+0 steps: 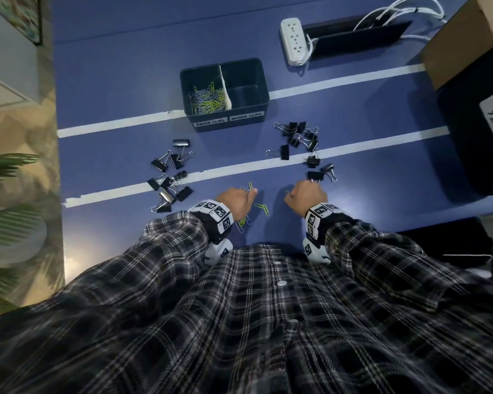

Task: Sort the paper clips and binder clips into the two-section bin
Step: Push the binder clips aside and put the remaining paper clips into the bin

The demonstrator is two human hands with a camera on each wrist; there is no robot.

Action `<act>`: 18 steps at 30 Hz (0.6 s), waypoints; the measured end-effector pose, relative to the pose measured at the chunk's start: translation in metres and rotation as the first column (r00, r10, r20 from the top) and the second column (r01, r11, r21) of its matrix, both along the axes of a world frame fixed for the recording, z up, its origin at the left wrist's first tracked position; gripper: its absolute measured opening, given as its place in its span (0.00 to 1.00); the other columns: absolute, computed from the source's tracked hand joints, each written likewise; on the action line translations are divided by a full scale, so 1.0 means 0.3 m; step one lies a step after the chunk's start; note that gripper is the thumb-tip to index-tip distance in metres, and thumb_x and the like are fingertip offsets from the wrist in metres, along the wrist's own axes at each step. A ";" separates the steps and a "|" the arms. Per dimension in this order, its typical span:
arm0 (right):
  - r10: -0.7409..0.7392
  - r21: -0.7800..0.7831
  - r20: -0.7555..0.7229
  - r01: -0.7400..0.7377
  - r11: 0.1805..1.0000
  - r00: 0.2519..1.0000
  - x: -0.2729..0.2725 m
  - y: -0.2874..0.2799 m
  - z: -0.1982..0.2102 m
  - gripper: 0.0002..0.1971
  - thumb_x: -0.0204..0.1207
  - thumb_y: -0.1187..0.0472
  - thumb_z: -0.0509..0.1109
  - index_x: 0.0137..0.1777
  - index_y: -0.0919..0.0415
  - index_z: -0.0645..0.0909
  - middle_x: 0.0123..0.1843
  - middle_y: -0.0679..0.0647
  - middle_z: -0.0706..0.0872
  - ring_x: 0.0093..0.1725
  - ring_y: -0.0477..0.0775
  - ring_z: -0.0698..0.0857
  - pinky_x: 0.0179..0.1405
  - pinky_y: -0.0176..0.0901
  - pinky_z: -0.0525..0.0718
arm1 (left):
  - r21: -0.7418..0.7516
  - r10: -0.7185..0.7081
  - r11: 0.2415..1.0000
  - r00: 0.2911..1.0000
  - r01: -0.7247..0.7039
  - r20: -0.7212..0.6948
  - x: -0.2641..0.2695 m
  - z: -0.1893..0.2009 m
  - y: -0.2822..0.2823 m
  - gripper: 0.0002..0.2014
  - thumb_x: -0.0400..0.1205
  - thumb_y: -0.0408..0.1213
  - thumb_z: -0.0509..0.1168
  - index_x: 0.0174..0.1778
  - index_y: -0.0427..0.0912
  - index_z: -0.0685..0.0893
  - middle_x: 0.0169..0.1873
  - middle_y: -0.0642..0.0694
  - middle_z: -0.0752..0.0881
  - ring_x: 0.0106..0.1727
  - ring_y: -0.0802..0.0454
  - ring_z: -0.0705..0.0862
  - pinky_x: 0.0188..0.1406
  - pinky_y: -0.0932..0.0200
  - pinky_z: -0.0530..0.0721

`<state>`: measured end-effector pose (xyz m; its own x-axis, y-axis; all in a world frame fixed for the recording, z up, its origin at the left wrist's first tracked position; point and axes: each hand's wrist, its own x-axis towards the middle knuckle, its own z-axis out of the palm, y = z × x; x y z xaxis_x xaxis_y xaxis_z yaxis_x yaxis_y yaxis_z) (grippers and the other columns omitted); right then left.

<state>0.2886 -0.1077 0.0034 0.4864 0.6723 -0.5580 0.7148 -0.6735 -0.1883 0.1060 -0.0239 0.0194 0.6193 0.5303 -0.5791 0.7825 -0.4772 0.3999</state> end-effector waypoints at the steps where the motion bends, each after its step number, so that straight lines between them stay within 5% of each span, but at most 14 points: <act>1: -0.003 -0.010 -0.001 0.003 1.000 1.000 -0.001 -0.003 0.002 0.12 0.75 0.52 0.68 0.40 0.61 0.78 0.38 0.58 0.80 0.41 0.61 0.82 0.43 0.47 0.82 | -0.005 -0.016 1.000 1.000 0.016 0.002 0.009 -0.014 -0.006 0.24 0.90 0.47 0.40 0.47 0.37 0.78 0.52 0.32 0.85 0.55 0.35 0.82 0.57 0.49 0.76; 5: 0.015 -0.014 0.002 -0.015 1.000 1.000 -0.001 -0.006 0.006 0.10 0.72 0.55 0.69 0.43 0.64 0.81 0.43 0.62 0.84 0.46 0.64 0.86 0.45 0.47 0.83 | 0.070 -0.093 0.993 0.996 0.094 -0.015 0.031 -0.058 -0.027 0.10 0.87 0.39 0.49 0.57 0.40 0.71 0.50 0.35 0.85 0.49 0.34 0.83 0.46 0.47 0.79; 11: 0.039 0.065 -0.023 -0.037 0.997 0.999 -0.007 -0.009 0.005 0.10 0.72 0.59 0.67 0.50 0.62 0.84 0.49 0.65 0.88 0.51 0.68 0.87 0.49 0.51 0.84 | 0.255 -0.184 0.946 0.978 0.203 -0.095 0.062 -0.083 -0.059 0.24 0.79 0.61 0.60 0.60 0.45 0.74 0.52 0.44 0.87 0.52 0.39 0.85 0.53 0.46 0.82; 18: 0.145 0.140 -0.144 -0.125 0.982 0.979 0.007 -0.019 0.007 0.13 0.73 0.61 0.68 0.55 0.51 0.86 0.50 0.54 0.91 0.53 0.61 0.87 0.50 0.44 0.84 | 0.262 -0.262 0.925 0.962 0.274 -0.079 0.054 -0.081 -0.043 0.14 0.82 0.48 0.58 0.59 0.46 0.79 0.59 0.45 0.86 0.57 0.40 0.84 0.56 0.49 0.78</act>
<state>0.2908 -0.1136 0.0055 0.3022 0.7973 -0.5224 0.7535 -0.5355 -0.3815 0.1223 -0.0369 -0.0049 0.7380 0.4873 -0.4669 0.6241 -0.7561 0.1973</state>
